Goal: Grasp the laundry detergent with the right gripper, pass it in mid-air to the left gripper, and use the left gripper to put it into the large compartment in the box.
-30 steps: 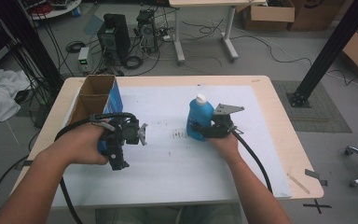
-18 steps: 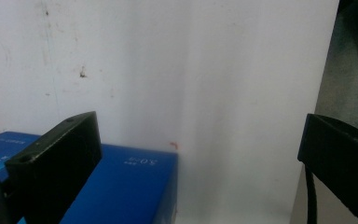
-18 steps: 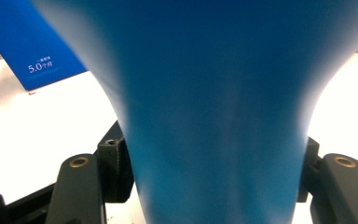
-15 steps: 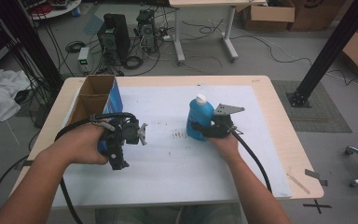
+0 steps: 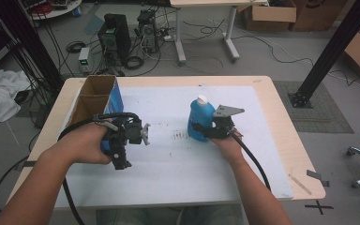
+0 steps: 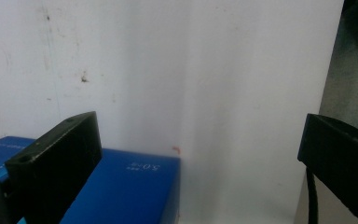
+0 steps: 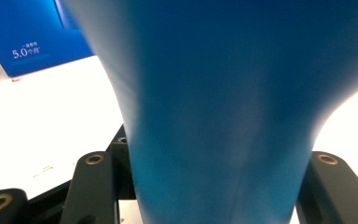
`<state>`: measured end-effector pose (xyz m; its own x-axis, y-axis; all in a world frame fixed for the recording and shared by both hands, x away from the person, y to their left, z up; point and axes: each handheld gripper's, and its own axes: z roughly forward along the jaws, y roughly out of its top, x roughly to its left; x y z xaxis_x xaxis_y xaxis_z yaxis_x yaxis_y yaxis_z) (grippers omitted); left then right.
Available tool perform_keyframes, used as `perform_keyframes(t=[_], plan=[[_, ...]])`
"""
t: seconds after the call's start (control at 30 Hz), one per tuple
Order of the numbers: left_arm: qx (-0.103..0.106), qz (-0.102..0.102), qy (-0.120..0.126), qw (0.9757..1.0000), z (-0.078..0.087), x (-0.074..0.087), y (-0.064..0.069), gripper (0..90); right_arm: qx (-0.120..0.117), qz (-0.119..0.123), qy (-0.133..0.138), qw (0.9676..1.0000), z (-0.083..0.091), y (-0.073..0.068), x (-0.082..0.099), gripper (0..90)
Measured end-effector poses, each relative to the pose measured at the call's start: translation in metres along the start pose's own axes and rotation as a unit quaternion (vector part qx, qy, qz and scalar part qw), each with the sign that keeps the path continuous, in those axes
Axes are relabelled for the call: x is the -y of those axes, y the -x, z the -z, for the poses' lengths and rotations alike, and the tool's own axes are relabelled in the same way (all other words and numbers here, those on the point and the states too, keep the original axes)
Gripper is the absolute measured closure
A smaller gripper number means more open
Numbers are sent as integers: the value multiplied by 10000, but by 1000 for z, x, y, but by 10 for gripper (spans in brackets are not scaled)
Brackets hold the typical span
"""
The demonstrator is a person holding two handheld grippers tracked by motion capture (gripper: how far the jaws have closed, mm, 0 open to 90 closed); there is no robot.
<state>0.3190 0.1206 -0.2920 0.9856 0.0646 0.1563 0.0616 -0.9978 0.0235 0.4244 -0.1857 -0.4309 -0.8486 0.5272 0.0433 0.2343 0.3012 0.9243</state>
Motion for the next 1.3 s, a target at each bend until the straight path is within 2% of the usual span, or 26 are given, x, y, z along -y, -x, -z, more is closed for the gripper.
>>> perform_keyframes(t=[0.07,0.23,0.33,0.5,0.6,0.63,0.67,0.83,0.9,0.93,1.0,1.13,1.17,1.27,1.3], plan=[[-2,-2,13,10000,0,-1,0,1,27,39,-61,10000,0,-1,-2,443],[-11,9,21,10000,0,-1,-1,1,-206,-29,-22,9998,5,0,-7,448],[-13,-9,12,10000,1,-2,-2,1,-282,43,22,9996,10,-4,-14,449],[-40,-41,27,10000,5,-6,-3,1,-408,289,-89,9987,25,-15,-29,446],[-61,-67,53,9999,8,-9,-4,1,-507,285,-93,9983,32,-19,-32,446],[-65,-72,61,9999,9,-9,-5,1,-553,384,-120,9977,37,-24,-34,446],[-69,-85,63,9999,10,-11,-5,1,-553,384,-120,9977,37,-24,-34,446],[-111,-145,19,9998,15,-18,-7,1,-755,596,-166,9952,49,-43,-35,445],[-126,-169,52,9998,17,-21,-7,1,-896,690,-128,9935,54,-56,-34,445],[-143,-196,74,9997,19,-22,-8,1,-896,690,-128,9935,54,-56,-34,445],[-136,-176,124,9997,24,-24,-9,1,-1000,745,-103,9921,56,-65,-32,445],[-146,-217,124,9996,30,-29,-10,1,-1216,876,-109,9886,56,-81,-29,445],[-133,-224,125,9996,30,-30,-10,1,-1328,923,-127,9868,54,-88,-28,446],[-119,-258,146,9995,33,-34,-9,1,-1413,967,-130,9852,52,-94,-26,446],[-112,-283,145,9994,35,-37,-8,1,-1511,986,-114,9835,49,-98,-24,446]])
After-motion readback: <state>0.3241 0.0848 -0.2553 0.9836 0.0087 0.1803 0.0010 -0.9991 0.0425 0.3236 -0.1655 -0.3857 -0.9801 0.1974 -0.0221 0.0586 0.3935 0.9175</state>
